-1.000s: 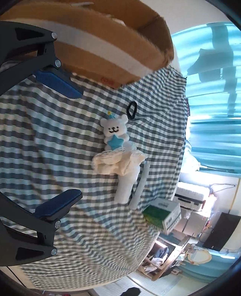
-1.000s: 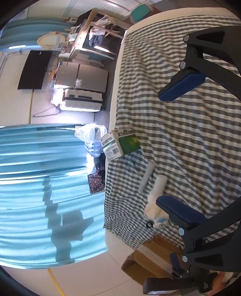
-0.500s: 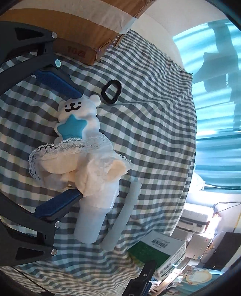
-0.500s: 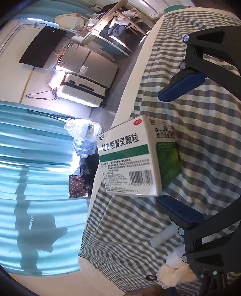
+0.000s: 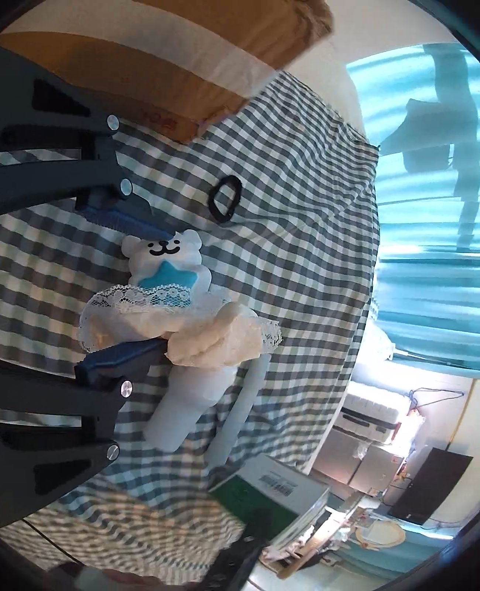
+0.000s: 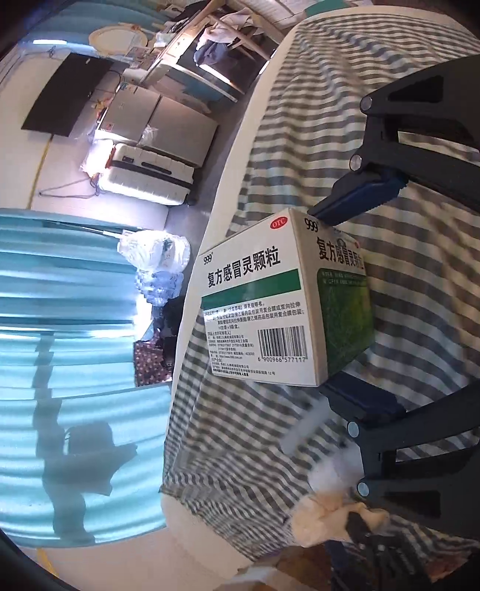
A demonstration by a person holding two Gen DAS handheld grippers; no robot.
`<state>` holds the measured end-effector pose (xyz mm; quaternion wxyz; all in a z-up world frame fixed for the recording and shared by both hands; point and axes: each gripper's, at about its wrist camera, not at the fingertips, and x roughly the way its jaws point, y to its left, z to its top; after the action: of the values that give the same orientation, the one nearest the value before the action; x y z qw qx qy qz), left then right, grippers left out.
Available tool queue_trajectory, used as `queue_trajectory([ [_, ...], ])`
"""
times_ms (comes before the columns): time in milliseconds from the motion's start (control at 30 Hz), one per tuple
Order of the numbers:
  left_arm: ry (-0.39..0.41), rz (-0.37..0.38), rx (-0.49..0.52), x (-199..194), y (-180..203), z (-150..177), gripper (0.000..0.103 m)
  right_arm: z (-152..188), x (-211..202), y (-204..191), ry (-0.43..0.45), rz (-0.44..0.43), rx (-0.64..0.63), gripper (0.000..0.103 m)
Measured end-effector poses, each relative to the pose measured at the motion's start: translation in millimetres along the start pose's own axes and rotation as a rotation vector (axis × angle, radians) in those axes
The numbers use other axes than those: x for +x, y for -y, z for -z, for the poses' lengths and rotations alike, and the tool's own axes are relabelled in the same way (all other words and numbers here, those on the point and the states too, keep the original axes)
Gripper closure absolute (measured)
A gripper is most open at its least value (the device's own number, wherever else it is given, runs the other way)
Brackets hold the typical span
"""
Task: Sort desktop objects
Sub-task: 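Grasp the lace-wrapped white item with the left tool while the right tool grasps the green medicine box, then carry the lace item and medicine box over the box and open both tools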
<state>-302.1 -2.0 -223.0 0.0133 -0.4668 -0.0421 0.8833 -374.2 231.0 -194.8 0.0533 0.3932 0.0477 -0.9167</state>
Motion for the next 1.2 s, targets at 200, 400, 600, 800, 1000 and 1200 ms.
queue_trajectory([
  [200, -0.006, 0.085, 0.023, -36.5, -9.5, 19.9, 0.089, 73.0, -81.9, -23.3, 0.007, -0.032, 0.030, 0.025],
  [400, 0.012, 0.146, 0.041, -73.5, -20.1, 37.9, 0.091, 135.6, -139.3, -32.3, -0.040, -0.092, 0.176, 0.025],
  [600, 0.005, 0.194, 0.022, -107.3, -27.1, 48.9, 0.091, 150.2, -181.2, -51.3, -0.019, -0.114, 0.199, 0.025],
  [800, -0.003, 0.205, 0.040, -132.1, -31.4, 59.0, 0.091, 148.3, -209.1, -70.2, 0.014, -0.121, 0.194, 0.025],
  [1000, 0.009, 0.227, 0.032, -159.5, -37.9, 68.1, 0.091, 140.8, -235.2, -75.5, 0.047, -0.103, 0.209, 0.024],
  [1200, 0.049, 0.248, 0.019, -186.5, -47.7, 68.7, 0.091, 130.3, -257.6, -90.8, 0.078, -0.098, 0.184, 0.024],
])
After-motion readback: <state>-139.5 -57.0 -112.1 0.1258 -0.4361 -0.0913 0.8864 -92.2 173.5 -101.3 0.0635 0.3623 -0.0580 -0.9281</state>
